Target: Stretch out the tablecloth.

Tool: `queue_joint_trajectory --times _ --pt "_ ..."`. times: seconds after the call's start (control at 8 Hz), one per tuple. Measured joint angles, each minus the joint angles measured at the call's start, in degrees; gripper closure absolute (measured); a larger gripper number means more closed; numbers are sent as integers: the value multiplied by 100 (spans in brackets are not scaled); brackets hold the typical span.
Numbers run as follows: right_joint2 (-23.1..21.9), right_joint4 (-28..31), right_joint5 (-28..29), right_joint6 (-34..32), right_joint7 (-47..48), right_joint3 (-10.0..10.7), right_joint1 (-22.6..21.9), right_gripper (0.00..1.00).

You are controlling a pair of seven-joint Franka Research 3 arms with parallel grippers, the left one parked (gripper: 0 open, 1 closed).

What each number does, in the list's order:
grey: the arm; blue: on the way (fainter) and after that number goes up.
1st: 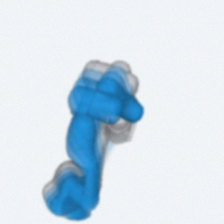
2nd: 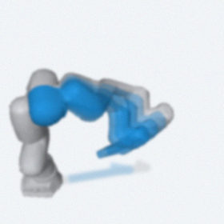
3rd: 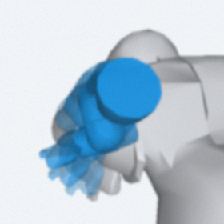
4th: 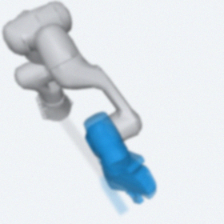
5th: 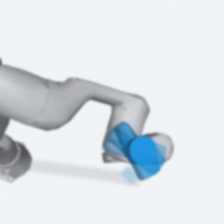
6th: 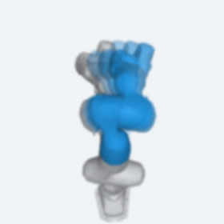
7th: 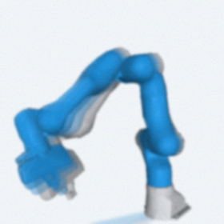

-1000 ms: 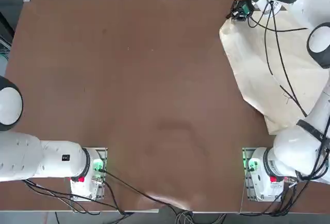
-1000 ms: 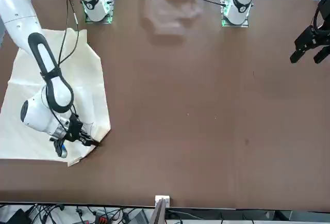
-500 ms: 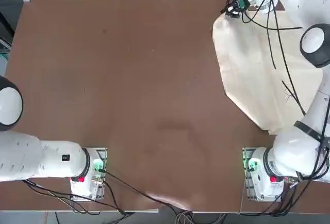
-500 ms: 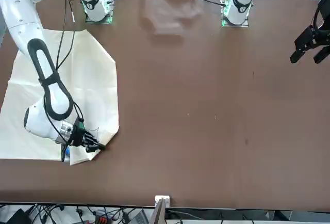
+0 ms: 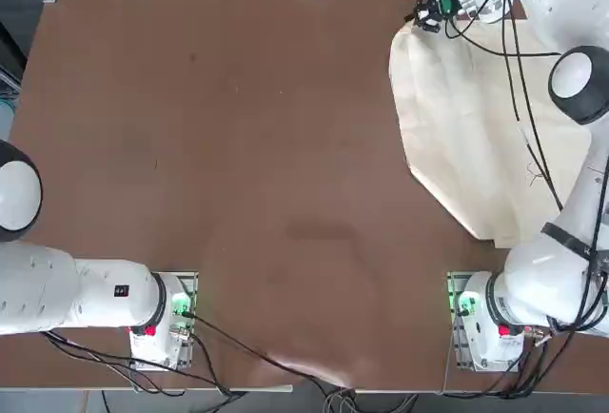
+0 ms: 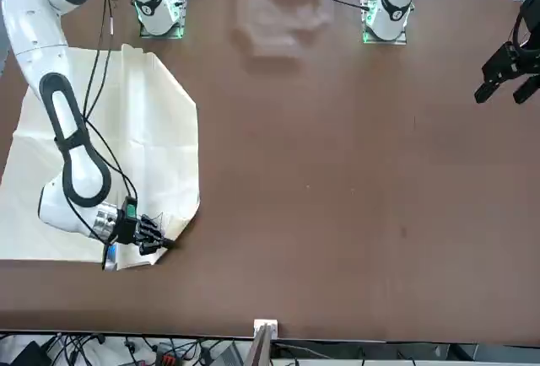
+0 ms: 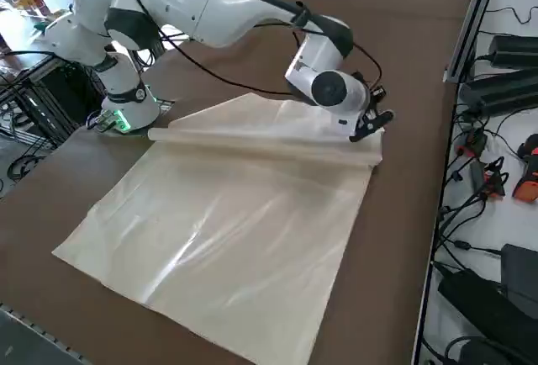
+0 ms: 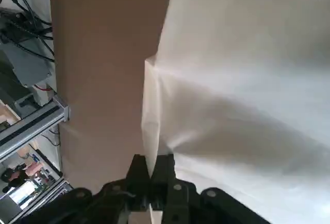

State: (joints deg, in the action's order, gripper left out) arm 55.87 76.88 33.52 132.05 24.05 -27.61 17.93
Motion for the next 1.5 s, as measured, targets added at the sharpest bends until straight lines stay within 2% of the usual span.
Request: queue_joint_trajectory --times 0.75,1.5 --pt "109 -168 669 -15 7 -7 -287 98" --pt "496 -755 867 -360 7 -10 -505 98"
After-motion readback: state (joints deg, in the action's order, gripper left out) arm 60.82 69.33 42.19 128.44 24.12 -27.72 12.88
